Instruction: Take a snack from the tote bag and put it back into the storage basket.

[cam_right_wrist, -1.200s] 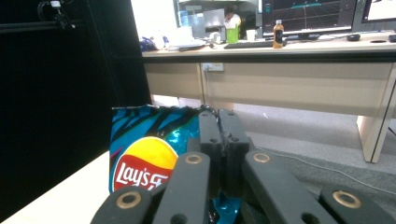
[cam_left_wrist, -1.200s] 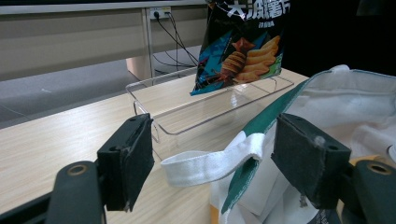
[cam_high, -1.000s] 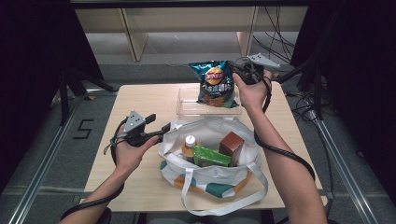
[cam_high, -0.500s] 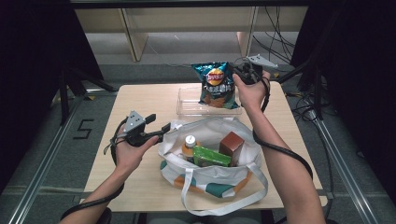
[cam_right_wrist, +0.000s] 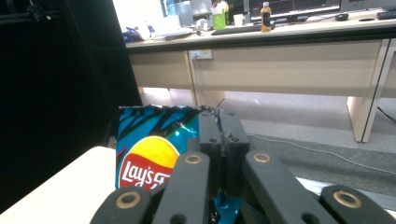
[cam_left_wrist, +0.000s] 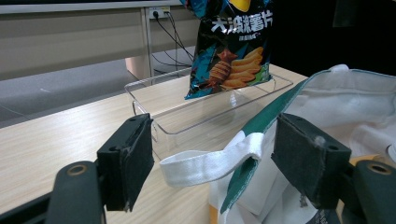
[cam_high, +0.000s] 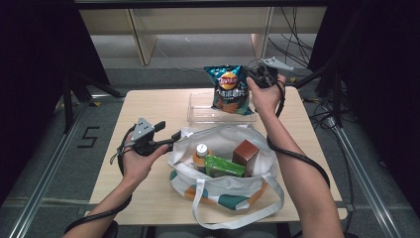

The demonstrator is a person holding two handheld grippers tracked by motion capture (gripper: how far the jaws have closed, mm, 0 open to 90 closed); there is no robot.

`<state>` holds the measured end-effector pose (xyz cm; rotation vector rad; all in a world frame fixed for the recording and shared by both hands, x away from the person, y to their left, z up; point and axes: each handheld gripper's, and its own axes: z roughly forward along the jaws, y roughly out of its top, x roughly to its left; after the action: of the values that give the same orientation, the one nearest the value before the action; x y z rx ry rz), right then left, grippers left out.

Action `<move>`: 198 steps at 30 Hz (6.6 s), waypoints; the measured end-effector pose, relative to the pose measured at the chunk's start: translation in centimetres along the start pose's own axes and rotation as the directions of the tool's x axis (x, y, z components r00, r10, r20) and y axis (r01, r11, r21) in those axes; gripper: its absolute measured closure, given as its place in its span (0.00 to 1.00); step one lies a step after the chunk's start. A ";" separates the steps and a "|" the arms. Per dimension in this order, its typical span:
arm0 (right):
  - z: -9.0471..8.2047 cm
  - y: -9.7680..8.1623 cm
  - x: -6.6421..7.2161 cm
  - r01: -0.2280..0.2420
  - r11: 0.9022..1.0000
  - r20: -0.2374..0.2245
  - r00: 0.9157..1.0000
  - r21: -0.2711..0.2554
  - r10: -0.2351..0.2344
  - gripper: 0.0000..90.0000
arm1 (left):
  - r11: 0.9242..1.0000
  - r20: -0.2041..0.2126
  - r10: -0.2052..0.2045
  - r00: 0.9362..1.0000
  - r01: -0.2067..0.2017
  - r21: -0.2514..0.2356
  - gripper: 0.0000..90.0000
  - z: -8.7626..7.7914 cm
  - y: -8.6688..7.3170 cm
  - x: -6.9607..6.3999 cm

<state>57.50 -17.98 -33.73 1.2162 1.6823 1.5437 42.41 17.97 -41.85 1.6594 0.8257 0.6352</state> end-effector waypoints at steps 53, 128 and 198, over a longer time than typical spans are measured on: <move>3.0 -1.5 -1.1 -0.023 0.999 0.026 0.999 0.028 0.022 0.99 | 1.000 0.003 -0.013 1.000 0.013 -0.005 0.31 0.0 -0.1 -0.1; 0.5 -2.4 -3.5 -0.016 0.995 0.109 0.994 0.095 0.006 0.51 | 1.000 0.003 0.001 1.000 -0.001 0.000 0.31 0.0 -0.1 -0.2; -13.0 -5.7 -0.2 0.047 0.985 -0.123 0.992 0.165 -0.027 0.55 | 1.000 -0.010 -0.001 1.000 0.001 0.003 0.30 -0.2 -0.4 -0.2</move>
<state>45.00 -23.92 -36.77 1.1874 1.9359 1.5046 42.11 17.99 -42.20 1.6598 0.8352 0.6422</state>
